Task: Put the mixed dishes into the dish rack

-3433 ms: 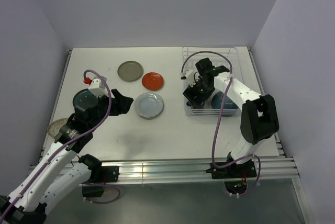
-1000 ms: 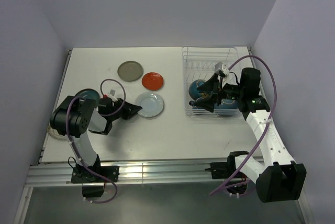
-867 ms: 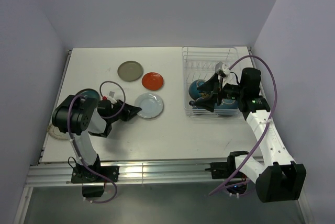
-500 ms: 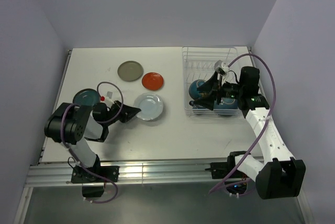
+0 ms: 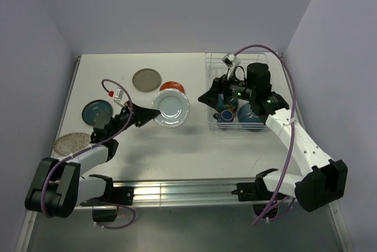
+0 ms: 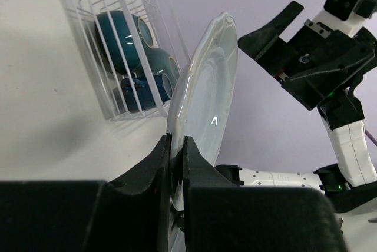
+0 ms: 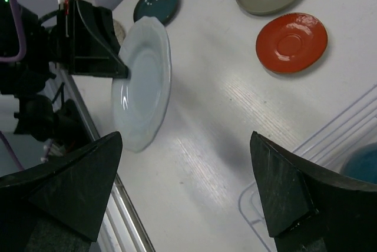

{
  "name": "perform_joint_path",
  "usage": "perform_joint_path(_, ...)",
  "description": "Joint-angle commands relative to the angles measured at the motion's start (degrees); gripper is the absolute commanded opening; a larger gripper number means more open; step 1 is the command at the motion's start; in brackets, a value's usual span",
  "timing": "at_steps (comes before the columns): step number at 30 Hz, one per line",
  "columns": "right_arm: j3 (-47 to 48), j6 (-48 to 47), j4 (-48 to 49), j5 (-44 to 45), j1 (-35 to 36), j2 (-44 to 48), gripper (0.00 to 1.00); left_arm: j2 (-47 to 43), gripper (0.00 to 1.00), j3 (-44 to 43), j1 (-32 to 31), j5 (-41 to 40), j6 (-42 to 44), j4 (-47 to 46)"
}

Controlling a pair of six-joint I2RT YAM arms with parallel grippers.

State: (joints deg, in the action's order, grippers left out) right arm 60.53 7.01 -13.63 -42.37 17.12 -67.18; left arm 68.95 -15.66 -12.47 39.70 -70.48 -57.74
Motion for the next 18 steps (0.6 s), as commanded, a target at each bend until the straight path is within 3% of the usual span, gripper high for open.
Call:
perform_joint_path(1, 2.8, 12.4, 6.8, 9.4, 3.1, -0.2, 0.96, -3.3, 0.0, -4.3, -1.2, 1.8, 1.0, 3.0)
perform_joint_path(8, 3.9, 16.1, 8.4, 4.8, 6.2, -5.7, 0.87, -4.2, 0.0, -6.0, -3.3, 1.7, 1.4, 5.6)
perform_joint_path(18, 4.8, 15.1, 7.7, 5.4, 10.5, -10.3, 0.73, -3.6, 0.0, -7.8, -6.4, 0.5, 1.2, 5.6)
